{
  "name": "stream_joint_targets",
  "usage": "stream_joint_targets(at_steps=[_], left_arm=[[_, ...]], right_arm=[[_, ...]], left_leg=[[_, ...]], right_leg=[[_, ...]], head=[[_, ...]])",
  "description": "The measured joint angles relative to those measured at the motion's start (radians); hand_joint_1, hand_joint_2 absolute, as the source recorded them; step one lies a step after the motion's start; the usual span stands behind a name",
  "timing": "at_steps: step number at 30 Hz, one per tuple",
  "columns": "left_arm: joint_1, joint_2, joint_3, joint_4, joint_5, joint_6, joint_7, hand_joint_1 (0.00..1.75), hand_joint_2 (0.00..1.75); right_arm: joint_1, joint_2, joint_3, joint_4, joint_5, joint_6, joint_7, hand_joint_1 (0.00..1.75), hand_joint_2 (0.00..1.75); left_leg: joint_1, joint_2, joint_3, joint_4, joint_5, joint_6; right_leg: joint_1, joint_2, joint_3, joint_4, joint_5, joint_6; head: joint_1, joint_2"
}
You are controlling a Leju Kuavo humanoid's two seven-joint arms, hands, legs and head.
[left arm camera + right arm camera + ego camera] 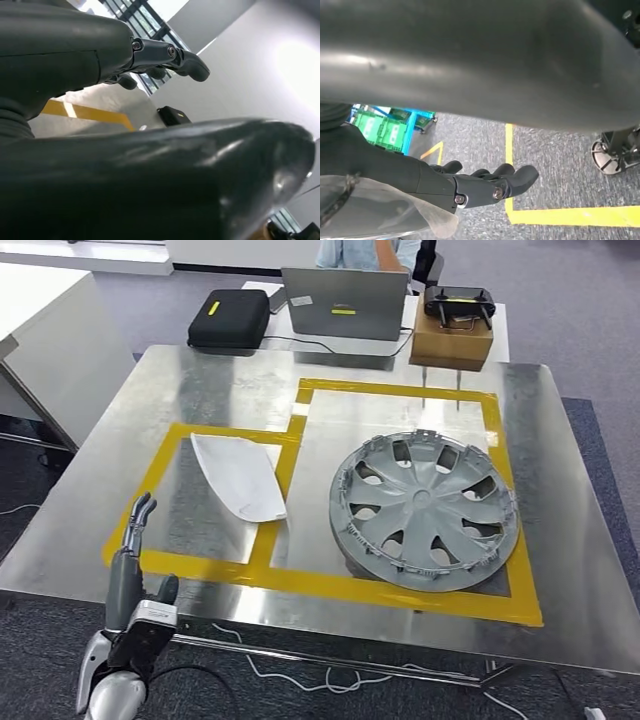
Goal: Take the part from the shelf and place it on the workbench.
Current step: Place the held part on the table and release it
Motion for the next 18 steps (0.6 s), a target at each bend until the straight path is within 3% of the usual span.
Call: stream_joint_targets(at_steps=[2, 4, 5, 6, 7, 8, 10, 12, 14, 15, 16, 18], left_arm=[[0.015, -0.003, 0.022, -0.01, 0.029, 0.006, -0.016, 0.0, 0.0], [0.028, -0.009, 0.047, -0.015, 0.061, 0.008, -0.032, 0.0, 0.0], [0.035, -0.012, 0.061, -0.016, 0.075, 0.007, -0.039, 0.0, 0.0], [0.04, -0.015, 0.073, -0.016, 0.085, 0.007, -0.045, 0.0, 0.0], [0.044, -0.018, 0.084, -0.016, 0.092, 0.006, -0.05, 0.0, 0.0], [0.047, -0.02, 0.093, -0.017, 0.095, 0.005, -0.053, 0.0, 0.0], [0.048, -0.024, 0.11, -0.021, 0.103, 0.005, -0.056, 0.0, 0.0], [0.05, -0.032, 0.134, -0.024, 0.118, 0.004, -0.058, 0.0, 0.0], [0.051, -0.043, 0.164, -0.022, 0.14, -0.003, -0.063, 0.0, 0.0], [0.048, -0.049, 0.181, -0.017, 0.155, -0.011, -0.066, 0.0, 0.0], [0.045, -0.056, 0.199, -0.01, 0.171, -0.022, -0.07, 0.0, 0.0], [0.039, -0.069, 0.241, 0.014, 0.194, -0.042, -0.081, 0.0, 0.0]], right_arm=[[0.001, 0.0, -0.002, -0.001, 0.0, 0.0, -0.002, 0.0, 0.0], [0.001, 0.0, -0.006, -0.002, 0.0, -0.001, -0.002, 0.0, 0.0], [0.002, 0.0, -0.008, -0.002, 0.001, -0.001, -0.002, 0.0, 0.0], [0.002, 0.0, -0.01, -0.002, 0.001, -0.001, -0.002, 0.0, 0.0], [0.002, 0.0, -0.012, -0.002, 0.002, -0.002, -0.002, 0.0, 0.0], [0.002, 0.0, -0.014, -0.002, 0.002, -0.002, -0.002, 0.0, 0.0], [0.001, 0.003, -0.015, -0.002, 0.003, -0.002, -0.002, 0.0, 0.0], [0.001, 0.005, -0.016, -0.003, 0.003, -0.002, -0.003, 0.0, 0.0], [0.001, 0.005, -0.018, -0.004, 0.006, -0.003, -0.003, 0.0, 0.0], [0.002, 0.005, -0.019, -0.004, 0.008, -0.003, -0.003, 0.0, 0.0], [0.003, 0.005, -0.021, -0.004, 0.01, -0.004, -0.004, 0.0, 0.0], [0.003, 0.005, -0.023, -0.004, 0.014, -0.005, -0.004, 0.0, 0.0]], left_leg=[[0.002, 0.0, -0.026, 0.074, -0.074, -0.008], [0.002, 0.0, -0.06, 0.2, -0.161, -0.01], [0.002, 0.0, -0.065, 0.245, -0.179, -0.008], [0.0, 0.0, -0.054, 0.259, -0.177, -0.004], [-0.002, -0.001, -0.026, 0.235, -0.157, 0.003], [-0.005, -0.003, 0.018, 0.178, -0.129, 0.013], [-0.015, -0.015, 0.117, 0.028, -0.103, 0.036], [-0.025, -0.023, 0.167, -0.056, -0.106, 0.046], [-0.026, -0.019, 0.163, -0.07, -0.09, 0.048], [-0.025, -0.015, 0.156, -0.076, -0.078, 0.053], [-0.022, -0.01, 0.146, -0.081, -0.064, 0.058], [-0.02, -0.001, 0.117, -0.085, -0.038, 0.066]], right_leg=[[0.002, -0.002, -0.016, -0.001, 0.014, -0.018], [0.007, -0.002, -0.036, -0.001, 0.031, -0.026], [0.011, -0.002, -0.048, 0.0, 0.04, -0.028], [0.014, -0.001, -0.061, 0.0, 0.049, -0.029], [0.018, 0.0, -0.072, 0.0, 0.059, -0.029], [0.021, 0.002, -0.082, 0.0, 0.068, -0.029], [0.025, 0.006, -0.096, 0.0, 0.085, -0.025], [0.023, 0.009, -0.099, -0.004, 0.103, -0.014], [0.02, 0.013, -0.099, -0.013, 0.12, -0.001], [0.019, 0.013, -0.104, -0.011, 0.113, 0.004], [0.019, 0.012, -0.113, 0.005, 0.085, 0.008], [0.019, 0.008, -0.143, 0.1, -0.017, 0.014]], head=[[-0.004, 0.0], [-0.007, 0.0], [-0.007, 0.0], [-0.007, 0.0], [-0.007, 0.0], [-0.007, 0.0], [-0.006, 0.0], [-0.008, 0.0], [-0.011, 0.0], [-0.012, 0.0], [-0.009, 0.0], [-0.006, 0.0]])
